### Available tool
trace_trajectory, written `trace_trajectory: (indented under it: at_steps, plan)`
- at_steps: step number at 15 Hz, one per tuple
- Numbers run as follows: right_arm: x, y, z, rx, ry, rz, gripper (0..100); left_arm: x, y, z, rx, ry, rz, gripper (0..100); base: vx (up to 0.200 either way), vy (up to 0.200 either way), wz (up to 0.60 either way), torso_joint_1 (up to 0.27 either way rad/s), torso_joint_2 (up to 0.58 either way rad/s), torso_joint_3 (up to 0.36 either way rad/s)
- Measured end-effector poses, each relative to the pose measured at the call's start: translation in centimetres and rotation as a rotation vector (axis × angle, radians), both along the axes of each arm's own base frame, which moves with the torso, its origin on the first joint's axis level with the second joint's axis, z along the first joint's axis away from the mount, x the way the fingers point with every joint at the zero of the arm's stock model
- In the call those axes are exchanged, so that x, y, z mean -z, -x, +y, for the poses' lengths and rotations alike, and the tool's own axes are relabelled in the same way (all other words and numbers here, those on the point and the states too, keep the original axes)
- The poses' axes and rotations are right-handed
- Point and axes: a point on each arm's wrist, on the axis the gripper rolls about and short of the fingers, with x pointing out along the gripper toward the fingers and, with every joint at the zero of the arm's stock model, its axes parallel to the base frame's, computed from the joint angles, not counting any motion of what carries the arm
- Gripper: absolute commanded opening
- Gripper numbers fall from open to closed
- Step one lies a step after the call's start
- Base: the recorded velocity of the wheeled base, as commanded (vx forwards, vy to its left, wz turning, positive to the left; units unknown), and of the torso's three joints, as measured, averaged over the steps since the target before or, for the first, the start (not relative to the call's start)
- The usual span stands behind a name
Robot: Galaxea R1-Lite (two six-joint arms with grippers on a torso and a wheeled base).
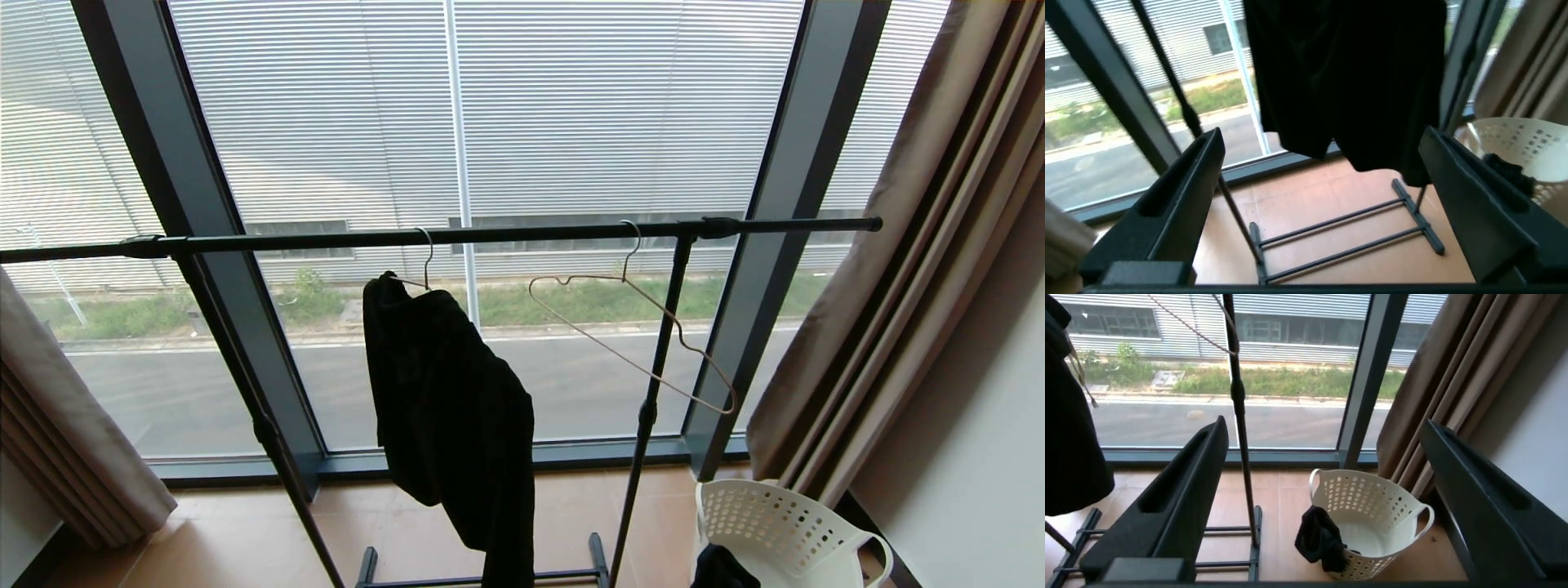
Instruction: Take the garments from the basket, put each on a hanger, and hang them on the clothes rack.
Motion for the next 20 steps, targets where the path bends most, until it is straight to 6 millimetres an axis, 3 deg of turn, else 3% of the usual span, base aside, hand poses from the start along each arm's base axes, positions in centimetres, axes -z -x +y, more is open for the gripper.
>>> trace_trajectory:
  at_steps: [4, 9, 20]
  plan:
    - [0.0, 0.04, 0.07, -0.051, -0.003, -0.007, 100, 0.09, 0.48, -0.03, 0.019, -0.002, -0.068, 100, 0.0, 0.0, 0.0, 0.0, 0.0, 0.0]
    - [0.0, 0.06, 0.17, -0.115, -0.074, -0.007, 100, 0.2, 0.56, 0.26, -0.11, 0.066, -0.071, 100, 0.0, 0.0, 0.0, 0.0, 0.0, 0.0]
    - [0.08, 0.47, 0.3, 0.049, 0.04, -0.054, 100, 0.17, 0.62, 0.03, -0.007, 0.044, -0.069, 100, 0.0, 0.0, 0.0, 0.0, 0.0, 0.0]
